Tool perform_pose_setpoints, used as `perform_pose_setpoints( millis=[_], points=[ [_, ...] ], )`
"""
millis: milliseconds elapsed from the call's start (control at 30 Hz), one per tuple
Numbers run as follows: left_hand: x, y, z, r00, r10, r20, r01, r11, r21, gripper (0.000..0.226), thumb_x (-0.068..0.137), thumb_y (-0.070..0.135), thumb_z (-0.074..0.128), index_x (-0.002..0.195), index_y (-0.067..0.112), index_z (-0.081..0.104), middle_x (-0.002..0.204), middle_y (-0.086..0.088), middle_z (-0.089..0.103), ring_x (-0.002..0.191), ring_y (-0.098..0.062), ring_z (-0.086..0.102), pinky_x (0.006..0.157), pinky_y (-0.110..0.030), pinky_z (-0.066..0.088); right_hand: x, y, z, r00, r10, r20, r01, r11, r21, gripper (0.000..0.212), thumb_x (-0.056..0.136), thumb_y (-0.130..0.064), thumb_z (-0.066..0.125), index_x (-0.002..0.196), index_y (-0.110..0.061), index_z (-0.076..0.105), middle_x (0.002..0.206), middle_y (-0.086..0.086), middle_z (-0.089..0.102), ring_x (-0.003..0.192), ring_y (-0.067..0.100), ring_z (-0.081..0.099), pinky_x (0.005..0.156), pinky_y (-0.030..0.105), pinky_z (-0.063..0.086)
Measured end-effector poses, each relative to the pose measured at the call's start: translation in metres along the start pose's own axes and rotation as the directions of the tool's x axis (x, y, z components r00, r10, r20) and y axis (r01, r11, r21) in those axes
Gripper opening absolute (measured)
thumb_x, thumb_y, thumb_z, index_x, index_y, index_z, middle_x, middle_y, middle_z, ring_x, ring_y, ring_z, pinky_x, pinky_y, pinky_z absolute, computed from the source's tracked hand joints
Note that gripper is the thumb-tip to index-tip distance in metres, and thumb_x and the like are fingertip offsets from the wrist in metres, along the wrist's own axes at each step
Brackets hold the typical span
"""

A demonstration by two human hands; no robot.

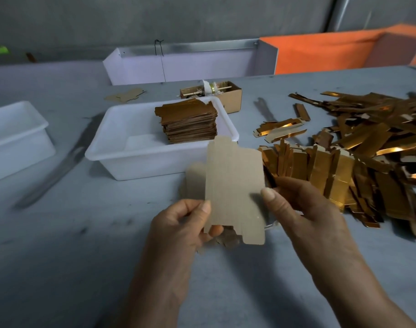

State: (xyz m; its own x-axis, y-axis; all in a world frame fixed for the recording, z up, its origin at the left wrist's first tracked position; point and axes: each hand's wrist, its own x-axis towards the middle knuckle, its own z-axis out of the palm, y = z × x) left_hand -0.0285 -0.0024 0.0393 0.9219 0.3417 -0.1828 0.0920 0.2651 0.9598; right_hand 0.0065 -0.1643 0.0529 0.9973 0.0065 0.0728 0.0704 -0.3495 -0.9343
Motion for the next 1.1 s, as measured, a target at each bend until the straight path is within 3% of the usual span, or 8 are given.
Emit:
perform_pose_setpoints(
  millis=[100,167,300,500,633,833,1033,1100],
  points=[
    [-0.007,0.002,0.005,0.992,-0.045,0.121,0.055,0.995,-0.084,0.023,0.073,0.021,0.064,0.078,-0.001,0.068,0.081,-0.015,0.073,0.067,-0.017,0.069,0.058,-0.021,0.055,-0.003,-0.004,0.001,0.992,0.099,0.079,-0.118,0.953,0.28,0.017,0.075,-0.031,0.064,0.091,-0.029,0.062,0.075,0.001,0.064,0.069,-0.004,0.061,0.054,0.012,0.048],
    [-0.008,0.003,0.008,0.985,-0.066,0.161,0.077,0.995,-0.057,0.035,0.066,0.026,0.069,0.087,-0.001,0.068,0.083,-0.012,0.075,0.071,-0.019,0.072,0.059,-0.023,0.057,-0.005,-0.005,0.001,0.984,0.114,0.133,-0.155,0.922,0.354,0.011,0.077,-0.018,0.065,0.087,-0.021,0.066,0.077,0.009,0.064,0.064,-0.001,0.062,0.052,0.007,0.047],
    [-0.004,0.004,0.009,0.993,-0.021,0.12,0.012,0.997,0.074,0.048,0.059,0.027,0.083,0.102,0.012,0.067,0.093,-0.004,0.076,0.089,-0.024,0.073,0.079,-0.038,0.057,-0.011,-0.005,0.001,0.974,0.073,0.212,-0.148,0.92,0.363,0.016,0.064,-0.026,0.065,0.077,-0.018,0.068,0.067,0.007,0.062,0.062,0.005,0.06,0.052,0.01,0.048],
    [-0.004,0.0,0.016,0.993,0.035,0.112,-0.047,0.994,0.102,0.025,0.071,0.015,0.076,0.095,0.015,0.067,0.086,0.001,0.076,0.078,-0.015,0.073,0.062,-0.024,0.055,-0.015,-0.001,0.001,0.971,0.072,0.229,-0.151,0.924,0.351,0.015,0.06,-0.028,0.063,0.073,-0.019,0.067,0.061,0.0,0.059,0.058,0.002,0.057,0.05,0.009,0.047],
    [-0.003,-0.003,0.017,0.991,-0.022,0.129,0.016,0.999,0.051,0.047,0.055,0.028,0.075,0.099,0.016,0.068,0.089,-0.003,0.076,0.081,-0.019,0.073,0.067,-0.032,0.055,-0.014,0.001,0.002,0.969,0.079,0.235,-0.159,0.926,0.342,0.02,0.063,-0.027,0.063,0.079,-0.016,0.067,0.064,0.002,0.061,0.06,0.002,0.059,0.051,0.01,0.047],
    [0.0,-0.007,0.018,0.993,-0.017,0.119,0.008,0.997,0.077,0.052,0.052,0.032,0.075,0.101,0.018,0.067,0.09,0.001,0.076,0.082,-0.015,0.072,0.067,-0.028,0.054,-0.013,0.002,0.003,0.969,0.075,0.235,-0.149,0.938,0.314,0.011,0.068,-0.023,0.064,0.078,-0.018,0.067,0.071,0.008,0.06,0.059,-0.001,0.057,0.05,0.008,0.045],
    [-0.001,-0.01,0.02,0.997,0.03,0.072,-0.035,0.996,0.078,0.03,0.072,0.007,0.078,0.098,0.017,0.066,0.086,0.003,0.076,0.076,-0.011,0.072,0.059,-0.019,0.055,-0.014,0.007,0.005,0.969,0.074,0.237,-0.141,0.95,0.279,0.009,0.071,-0.022,0.065,0.079,-0.02,0.066,0.072,0.006,0.061,0.063,0.0,0.059,0.051,0.009,0.046],
    [-0.001,-0.013,0.022,0.999,0.047,0.028,-0.049,0.995,0.092,0.027,0.074,0.005,0.077,0.095,0.019,0.067,0.085,0.003,0.076,0.076,-0.012,0.072,0.062,-0.025,0.057,-0.014,0.009,0.006,0.975,0.073,0.21,-0.12,0.968,0.22,0.008,0.073,-0.024,0.066,0.08,-0.025,0.065,0.073,0.0,0.062,0.071,0.004,0.06,0.053,0.014,0.047]
  ],
)
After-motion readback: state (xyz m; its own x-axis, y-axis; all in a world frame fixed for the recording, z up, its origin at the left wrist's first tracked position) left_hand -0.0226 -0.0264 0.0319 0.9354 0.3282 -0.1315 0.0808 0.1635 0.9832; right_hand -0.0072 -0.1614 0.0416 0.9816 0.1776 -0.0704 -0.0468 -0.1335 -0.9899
